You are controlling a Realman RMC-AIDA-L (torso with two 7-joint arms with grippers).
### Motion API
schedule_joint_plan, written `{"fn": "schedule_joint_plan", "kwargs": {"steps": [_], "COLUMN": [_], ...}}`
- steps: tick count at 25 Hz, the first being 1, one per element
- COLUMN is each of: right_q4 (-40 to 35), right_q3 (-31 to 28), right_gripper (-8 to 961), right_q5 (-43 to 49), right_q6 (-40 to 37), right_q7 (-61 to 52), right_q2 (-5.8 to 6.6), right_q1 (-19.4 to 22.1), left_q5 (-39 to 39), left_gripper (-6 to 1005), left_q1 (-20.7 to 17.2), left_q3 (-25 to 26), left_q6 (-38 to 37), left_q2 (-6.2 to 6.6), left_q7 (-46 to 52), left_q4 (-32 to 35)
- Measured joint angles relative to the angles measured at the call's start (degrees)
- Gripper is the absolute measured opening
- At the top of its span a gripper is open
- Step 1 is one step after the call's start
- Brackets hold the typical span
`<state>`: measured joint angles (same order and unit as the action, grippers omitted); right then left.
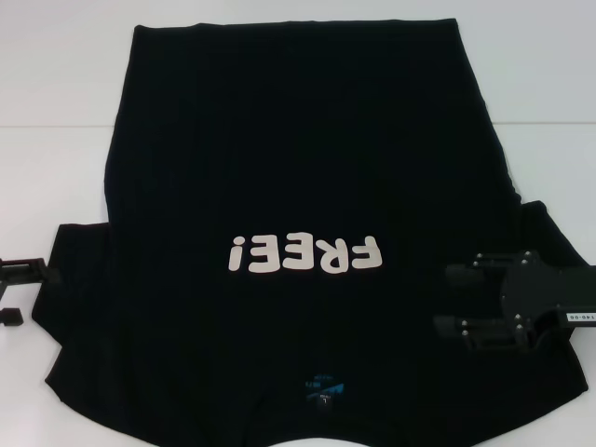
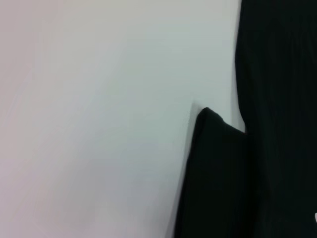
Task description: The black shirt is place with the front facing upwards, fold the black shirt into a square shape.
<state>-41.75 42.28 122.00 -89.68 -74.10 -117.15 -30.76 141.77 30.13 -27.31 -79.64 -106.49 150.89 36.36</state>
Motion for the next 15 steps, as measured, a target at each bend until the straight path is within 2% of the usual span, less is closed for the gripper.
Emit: {"fn": "schedule_joint_plan", "kwargs": {"steps": [15], "right_q4": [0.0], "right_q3": [0.0], "right_gripper": [776], "right_q5": [0.0], "right_q6": [0.0], "right_q7": [0.1], "right_q2": [-0.01], "right_q1": [0.3], "left_q5": [-0.4], "left_gripper": [930], "left_q1": [0.1], "left_q3": [-0.1], "left_q6": [3.2], "left_q2": [-0.28], "left_q7": [-0.3], "left_q4": [-2.4]}}
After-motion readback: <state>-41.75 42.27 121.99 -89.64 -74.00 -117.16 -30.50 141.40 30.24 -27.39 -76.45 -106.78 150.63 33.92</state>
